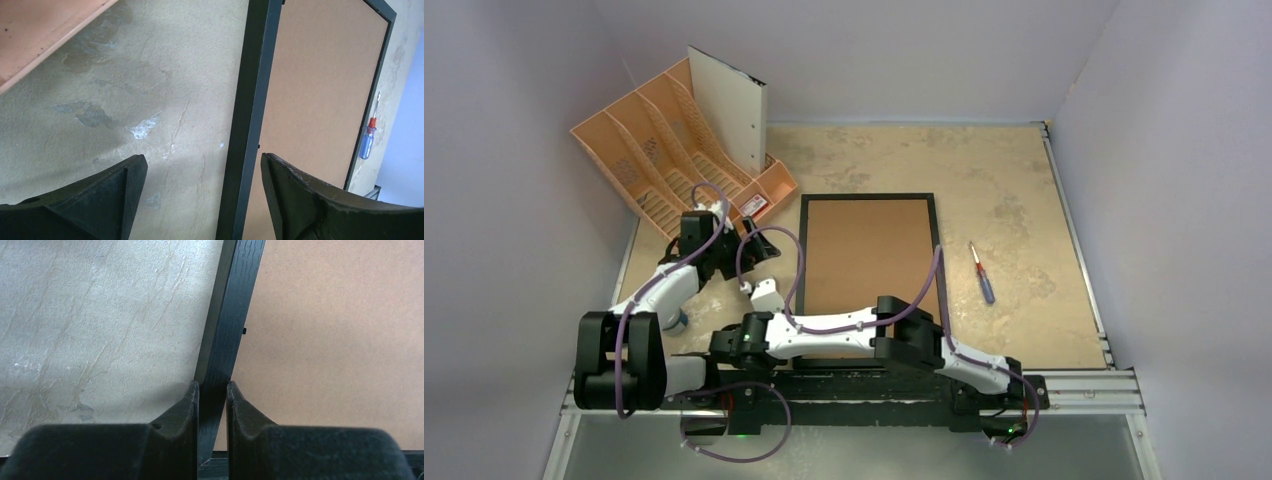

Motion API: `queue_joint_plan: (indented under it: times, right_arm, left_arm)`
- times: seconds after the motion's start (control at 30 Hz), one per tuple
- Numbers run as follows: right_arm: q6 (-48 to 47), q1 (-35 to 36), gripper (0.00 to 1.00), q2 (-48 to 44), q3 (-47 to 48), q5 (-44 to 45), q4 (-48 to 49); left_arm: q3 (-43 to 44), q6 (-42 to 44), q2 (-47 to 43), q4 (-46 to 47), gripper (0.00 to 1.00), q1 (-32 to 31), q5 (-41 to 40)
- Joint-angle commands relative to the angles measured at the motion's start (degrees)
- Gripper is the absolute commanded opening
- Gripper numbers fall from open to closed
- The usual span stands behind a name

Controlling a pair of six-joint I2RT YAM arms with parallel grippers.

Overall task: Take the photo out of the frame
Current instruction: Turn over the photo frame at the center of the board.

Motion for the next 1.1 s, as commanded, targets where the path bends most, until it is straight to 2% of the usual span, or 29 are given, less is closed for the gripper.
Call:
queue_joint_plan:
  times: [0.0,0.23,0.37,0.7,0.83,0.97,1.07]
  right_arm:
    - [1.1,-2.7,0.00,-1.6,-5.7,-3.4,4.1]
    - [-0.9,-2.8,0.00,-12.1,-9.0,-1.6,11.0]
    - [0.2,-2.8,0.00,-13.8,-9.3,-0.8,10.3]
    - [1.7,-2.7,0.00,-19.0,-14.1,0.9,13.3]
    - [2.0,-2.4,0.00,-19.9,-14.5,0.7,13.4]
    - [2.0,-2.2,0.00,-20.7,-15.5,0.8,14.2]
    - [2.3,-2.0,0.00,-21.7,-16.8,1.0,15.0]
  left_arm:
    - [-0.3,1.2,1.1,2.9,0.87,0.4,3.5]
    - [-3.3,-0.4,3.3,12.9,0.88,0.3,12.3]
    - [-4.4,-2.2,5.7,18.0,0.89,-0.8,16.3]
    - [-5.4,-6.5,13.5,28.4,0.91,-9.9,17.6]
    - [-8.1,-10.1,17.4,36.7,0.90,-10.3,19.1]
    - [-10.4,-14.8,19.6,47.9,0.87,-10.6,22.3]
    - [-10.3,-16.4,20.8,52.6,0.80,-11.1,24.1]
